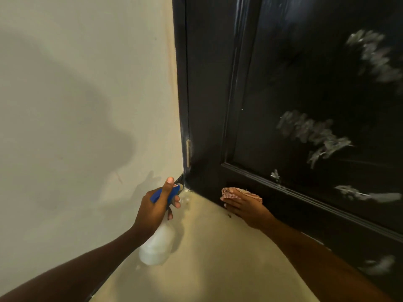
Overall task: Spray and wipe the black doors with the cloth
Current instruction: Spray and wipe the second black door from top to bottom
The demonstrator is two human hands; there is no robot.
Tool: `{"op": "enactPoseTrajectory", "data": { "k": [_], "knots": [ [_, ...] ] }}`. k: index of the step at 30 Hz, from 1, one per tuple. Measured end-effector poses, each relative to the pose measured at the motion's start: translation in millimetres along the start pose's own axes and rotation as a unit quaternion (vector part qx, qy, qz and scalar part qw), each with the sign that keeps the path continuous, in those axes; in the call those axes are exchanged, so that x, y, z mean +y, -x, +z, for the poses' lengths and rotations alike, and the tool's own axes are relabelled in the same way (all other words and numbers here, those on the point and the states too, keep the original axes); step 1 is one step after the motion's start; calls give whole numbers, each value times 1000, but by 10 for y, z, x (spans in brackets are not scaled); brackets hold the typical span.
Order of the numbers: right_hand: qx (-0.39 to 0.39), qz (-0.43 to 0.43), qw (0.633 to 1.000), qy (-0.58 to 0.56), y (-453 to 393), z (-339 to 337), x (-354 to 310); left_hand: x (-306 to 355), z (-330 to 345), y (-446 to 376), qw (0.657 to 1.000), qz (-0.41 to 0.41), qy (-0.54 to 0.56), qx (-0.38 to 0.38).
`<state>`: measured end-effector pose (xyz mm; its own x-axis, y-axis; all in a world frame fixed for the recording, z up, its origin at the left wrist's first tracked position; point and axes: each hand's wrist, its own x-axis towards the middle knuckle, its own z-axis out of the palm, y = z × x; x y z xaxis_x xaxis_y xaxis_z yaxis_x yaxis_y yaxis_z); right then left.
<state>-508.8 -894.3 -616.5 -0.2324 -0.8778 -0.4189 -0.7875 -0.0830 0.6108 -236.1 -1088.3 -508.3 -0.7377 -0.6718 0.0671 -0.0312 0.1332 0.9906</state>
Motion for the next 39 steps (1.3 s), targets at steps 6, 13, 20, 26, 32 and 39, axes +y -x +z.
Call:
{"op": "enactPoseTrajectory", "data": {
  "k": [6,13,20,26,32,39],
  "knots": [
    [44,36,998,27,975,161,270,197,442,48,998,-24,22,-57],
    [95,67,992,45,2262,544,351,310,858,228,988,-38,44,-140],
    [58,79,995,35,2284,526,271,244,1113,376,993,-61,10,-99],
    [67,84,994,-1,2057,560,250,247,1128,195,991,-129,-4,-40],
    [114,88,990,-6,1976,712,225,229,1285,77,992,-114,-10,-56],
    [172,130,977,-3,1738,584,260,146,1312,-103,991,-120,-52,-27]
  ]
}}
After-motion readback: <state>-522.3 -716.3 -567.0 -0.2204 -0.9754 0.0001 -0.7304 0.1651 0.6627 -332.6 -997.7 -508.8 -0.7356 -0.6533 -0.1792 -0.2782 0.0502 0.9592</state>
